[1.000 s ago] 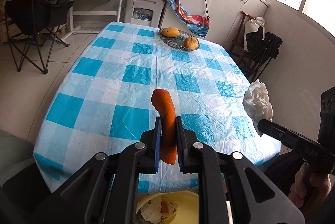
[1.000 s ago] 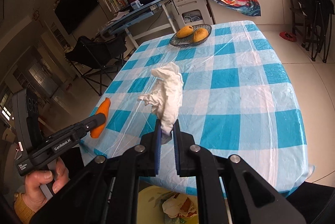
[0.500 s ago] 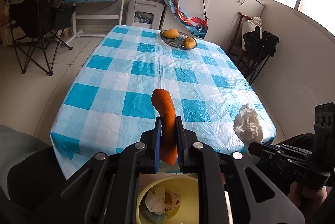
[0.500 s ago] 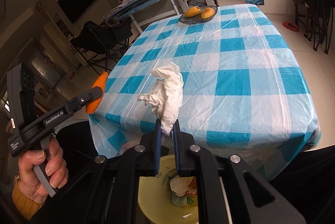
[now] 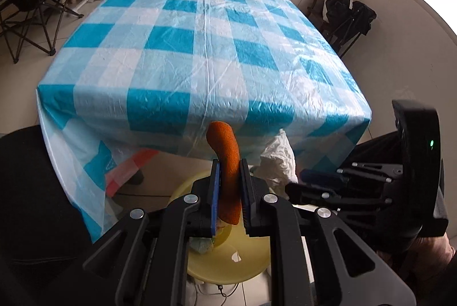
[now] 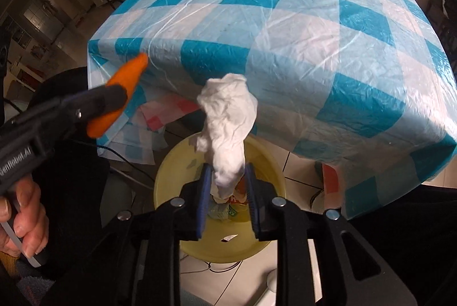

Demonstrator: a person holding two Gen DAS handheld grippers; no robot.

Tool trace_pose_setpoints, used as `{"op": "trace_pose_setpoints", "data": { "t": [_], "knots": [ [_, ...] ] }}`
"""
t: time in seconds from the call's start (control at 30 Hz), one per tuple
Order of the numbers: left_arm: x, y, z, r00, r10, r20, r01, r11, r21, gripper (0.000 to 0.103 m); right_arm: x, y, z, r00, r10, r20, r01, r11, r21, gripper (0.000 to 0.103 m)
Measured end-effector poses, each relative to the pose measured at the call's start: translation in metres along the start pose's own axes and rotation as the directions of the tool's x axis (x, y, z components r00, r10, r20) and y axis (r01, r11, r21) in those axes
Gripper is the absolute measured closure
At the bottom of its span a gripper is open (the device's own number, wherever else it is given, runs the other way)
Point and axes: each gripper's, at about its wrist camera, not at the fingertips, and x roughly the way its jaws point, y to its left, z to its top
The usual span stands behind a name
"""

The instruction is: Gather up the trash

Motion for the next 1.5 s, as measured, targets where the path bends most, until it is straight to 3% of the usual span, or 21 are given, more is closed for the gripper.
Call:
{"op": "trace_pose_setpoints", "data": {
  "t": [0.1, 0.2, 0.3, 0.37, 0.4, 0.47, 0.7, 0.83, 0.93, 1.1, 1.5],
  "knots": [
    [0.013, -0.002, -0.017, 0.994, -0.030, -0.103, 0.033, 0.999, 0.029, 0.090, -0.011, -0.015, 0.001, 0.998, 0.002, 0.057, -0.007, 0.997, 0.079, 0.057],
    [0.016, -0.005, -0.025, 0.993, -0.017, -0.118, 0.023, 0.998, 0.050, 0.089, -0.029, -0.021, 0.001, 0.987, 0.009, 0.160, -0.027, 0.993, 0.111, 0.048],
    [0.004, -0.005, -0.024, 0.999, -0.001, -0.048, 0.003, 0.999, 0.050, 0.079, -0.048, -0.022, 0.001, 0.963, -0.012, 0.271, -0.023, 0.992, 0.126, 0.040],
    [-0.012, -0.006, -0.020, 0.998, 0.041, 0.047, -0.043, 0.998, 0.053, 0.053, -0.061, -0.023, 0.000, 0.941, -0.047, 0.336, 0.000, 0.990, 0.139, 0.034],
    [-0.020, -0.006, -0.017, 0.993, 0.062, 0.097, -0.067, 0.996, 0.051, 0.048, -0.068, -0.021, 0.002, 0.928, -0.072, 0.366, 0.019, 0.989, 0.147, 0.031],
    [-0.034, -0.007, -0.015, 0.979, 0.100, 0.177, -0.109, 0.993, 0.041, 0.035, -0.080, -0.017, 0.001, 0.894, -0.127, 0.429, 0.066, 0.986, 0.155, 0.027],
    [-0.071, -0.012, -0.009, 0.914, 0.188, 0.361, -0.208, 0.978, 0.016, 0.018, -0.112, 0.000, -0.007, 0.752, -0.246, 0.612, 0.206, 0.969, 0.136, 0.017],
    [-0.092, -0.016, -0.006, 0.861, 0.241, 0.447, -0.270, 0.963, 0.002, 0.007, -0.121, 0.007, -0.012, 0.702, -0.267, 0.660, 0.248, 0.961, 0.125, 0.015],
    [-0.099, -0.017, -0.003, 0.844, 0.259, 0.471, -0.292, 0.957, -0.003, 0.007, -0.120, 0.006, -0.013, 0.702, -0.276, 0.656, 0.249, 0.959, 0.136, 0.014],
    [-0.100, -0.017, -0.001, 0.845, 0.284, 0.453, -0.314, 0.949, -0.008, 0.007, -0.119, 0.002, -0.014, 0.710, -0.285, 0.644, 0.242, 0.958, 0.156, 0.013],
    [-0.099, -0.019, -0.002, 0.830, 0.304, 0.467, -0.341, 0.940, -0.007, 0.007, -0.111, 0.002, -0.013, 0.740, -0.289, 0.607, 0.249, 0.957, 0.151, 0.010]
  ]
}}
